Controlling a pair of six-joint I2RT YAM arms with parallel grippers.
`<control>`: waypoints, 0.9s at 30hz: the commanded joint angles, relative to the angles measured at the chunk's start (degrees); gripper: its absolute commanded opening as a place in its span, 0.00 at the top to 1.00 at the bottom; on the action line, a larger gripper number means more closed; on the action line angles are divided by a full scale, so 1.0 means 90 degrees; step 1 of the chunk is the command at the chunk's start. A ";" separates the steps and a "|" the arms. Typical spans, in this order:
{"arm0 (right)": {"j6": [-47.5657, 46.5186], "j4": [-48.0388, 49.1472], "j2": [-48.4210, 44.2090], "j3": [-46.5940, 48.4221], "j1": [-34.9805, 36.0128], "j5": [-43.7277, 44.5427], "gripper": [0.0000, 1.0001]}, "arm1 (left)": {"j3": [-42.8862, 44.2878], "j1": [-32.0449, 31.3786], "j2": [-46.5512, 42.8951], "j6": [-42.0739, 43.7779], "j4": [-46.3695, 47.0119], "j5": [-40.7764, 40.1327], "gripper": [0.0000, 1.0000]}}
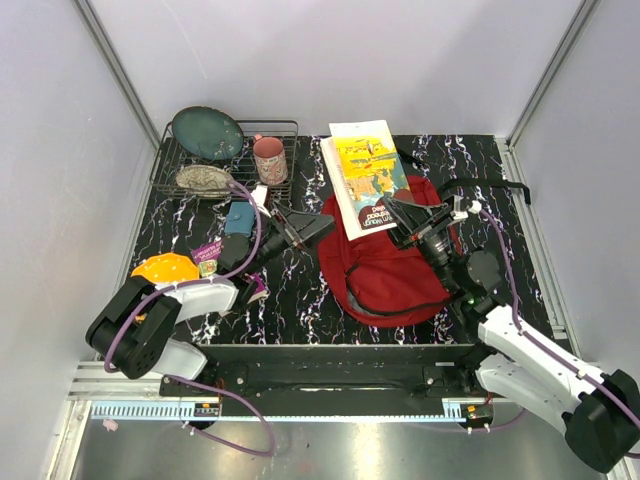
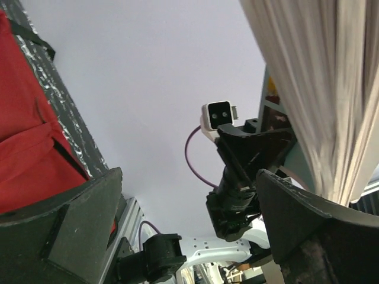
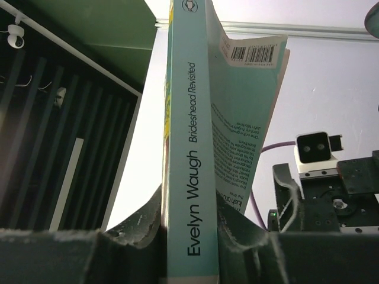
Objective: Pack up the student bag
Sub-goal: Adjust the book.
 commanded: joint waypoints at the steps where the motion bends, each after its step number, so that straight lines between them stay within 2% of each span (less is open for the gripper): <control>1: 0.0168 0.1266 0.0119 0.0242 -0.0023 -0.0195 1.00 | 0.0633 -0.0249 -0.0064 0.0224 0.2760 0.0146 0.01; 7: 0.0305 0.1620 0.0335 0.0154 -0.0022 -0.0312 1.00 | 0.1103 -0.0524 -0.0132 0.0391 0.2770 0.0185 0.01; 17: 0.0101 0.1035 -0.0183 -0.0217 -0.0022 -0.0039 1.00 | 0.1133 -0.0524 -0.0308 0.0371 0.2770 0.0136 0.01; 27: 0.0178 0.1102 -0.0242 -0.0636 -0.0022 -0.0049 1.00 | 0.1650 -0.0524 -0.0347 0.0186 0.2760 0.0380 0.01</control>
